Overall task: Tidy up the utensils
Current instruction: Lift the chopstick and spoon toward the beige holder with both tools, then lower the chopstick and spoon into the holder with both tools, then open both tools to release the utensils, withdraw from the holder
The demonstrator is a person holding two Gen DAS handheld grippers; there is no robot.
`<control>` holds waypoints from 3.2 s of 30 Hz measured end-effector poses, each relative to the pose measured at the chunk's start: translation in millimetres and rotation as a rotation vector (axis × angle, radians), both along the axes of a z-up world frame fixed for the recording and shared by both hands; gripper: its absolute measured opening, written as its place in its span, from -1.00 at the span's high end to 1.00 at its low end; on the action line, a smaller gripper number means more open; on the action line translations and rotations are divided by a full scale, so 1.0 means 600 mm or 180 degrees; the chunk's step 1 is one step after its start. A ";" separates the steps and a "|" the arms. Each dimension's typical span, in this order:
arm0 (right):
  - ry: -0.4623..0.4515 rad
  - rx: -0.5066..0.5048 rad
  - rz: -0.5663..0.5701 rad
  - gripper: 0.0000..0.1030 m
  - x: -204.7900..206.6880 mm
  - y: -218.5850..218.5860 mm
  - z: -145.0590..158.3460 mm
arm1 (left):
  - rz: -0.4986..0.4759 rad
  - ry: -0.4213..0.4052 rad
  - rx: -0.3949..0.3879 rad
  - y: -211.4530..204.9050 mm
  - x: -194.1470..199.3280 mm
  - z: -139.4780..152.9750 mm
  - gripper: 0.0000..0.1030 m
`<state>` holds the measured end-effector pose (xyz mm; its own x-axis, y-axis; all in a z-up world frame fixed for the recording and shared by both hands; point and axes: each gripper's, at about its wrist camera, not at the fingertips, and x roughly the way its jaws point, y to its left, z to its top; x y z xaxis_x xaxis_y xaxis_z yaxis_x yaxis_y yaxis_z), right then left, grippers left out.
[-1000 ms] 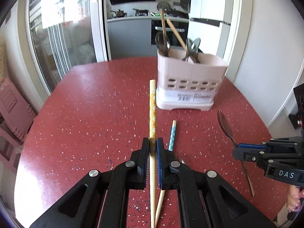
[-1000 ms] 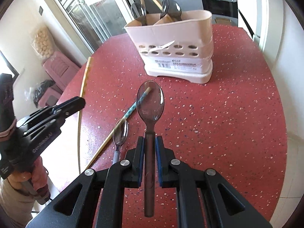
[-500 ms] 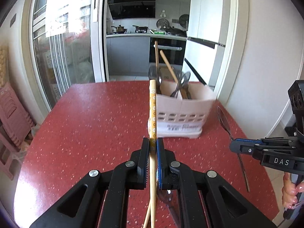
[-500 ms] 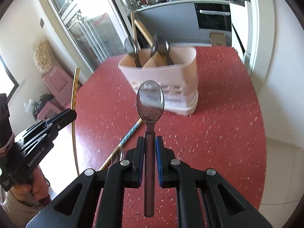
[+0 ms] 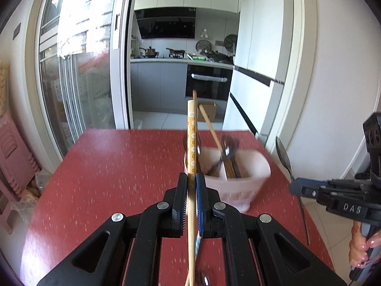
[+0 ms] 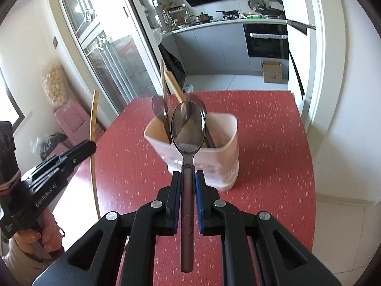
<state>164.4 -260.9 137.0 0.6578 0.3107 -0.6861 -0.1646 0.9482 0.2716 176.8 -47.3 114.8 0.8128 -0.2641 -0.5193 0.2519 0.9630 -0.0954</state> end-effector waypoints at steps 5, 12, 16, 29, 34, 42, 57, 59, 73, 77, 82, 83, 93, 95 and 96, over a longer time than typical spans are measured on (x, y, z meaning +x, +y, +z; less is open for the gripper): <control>-0.0060 0.0050 -0.0024 0.75 0.034 -0.009 0.010 | 0.0026 -0.0114 -0.0133 -0.002 0.046 0.034 0.29; -0.0187 0.0134 -0.0096 0.75 0.094 -0.022 0.028 | 0.0049 -0.0291 -0.0295 -0.026 0.113 0.069 0.29; -0.0340 0.0173 -0.0131 0.75 0.118 -0.026 0.041 | 0.0054 -0.0385 -0.0375 -0.036 0.144 0.078 0.29; -0.1015 -0.0098 -0.0119 0.76 0.170 0.005 0.015 | 0.0211 -0.0691 -0.0582 -0.059 0.203 0.050 0.29; -0.1080 -0.0230 -0.0163 0.76 0.179 0.013 -0.021 | 0.0295 -0.0751 -0.0671 -0.057 0.209 0.019 0.29; -0.1210 -0.0522 -0.0150 0.76 0.158 0.031 -0.066 | 0.0230 -0.0697 -0.0522 -0.068 0.192 -0.032 0.29; -0.1157 -0.0821 -0.0020 0.75 0.131 0.058 -0.098 | 0.0255 -0.0399 -0.0199 -0.071 0.168 -0.067 0.29; -0.1122 -0.0860 0.0012 0.75 0.129 0.060 -0.102 | 0.0262 -0.0363 -0.0200 -0.070 0.166 -0.069 0.29; -0.0986 -0.0745 -0.0047 0.03 0.114 0.048 -0.079 | 0.0285 -0.0271 -0.0139 -0.059 0.129 -0.058 0.28; -0.0975 -0.0622 -0.0129 -0.08 0.102 0.040 -0.064 | 0.0294 -0.0280 -0.0097 -0.054 0.110 -0.052 0.28; -0.0926 -0.0441 -0.0257 -0.13 0.077 0.023 -0.048 | 0.0337 -0.0195 -0.0064 -0.040 0.089 -0.048 0.28; -0.0917 -0.0410 -0.0275 -0.15 0.072 0.021 -0.046 | 0.0342 -0.0180 -0.0056 -0.036 0.084 -0.047 0.28; -0.0838 -0.0269 -0.0252 -0.45 0.007 0.032 -0.034 | 0.0306 0.0069 0.0169 -0.008 0.016 -0.070 0.28; -0.0785 -0.0253 -0.0234 -0.47 -0.009 0.037 -0.040 | 0.0307 0.0163 0.0205 -0.001 0.001 -0.085 0.28; -0.0741 -0.0241 -0.0230 -0.48 -0.015 0.038 -0.044 | 0.0305 0.0222 0.0208 0.004 -0.008 -0.094 0.28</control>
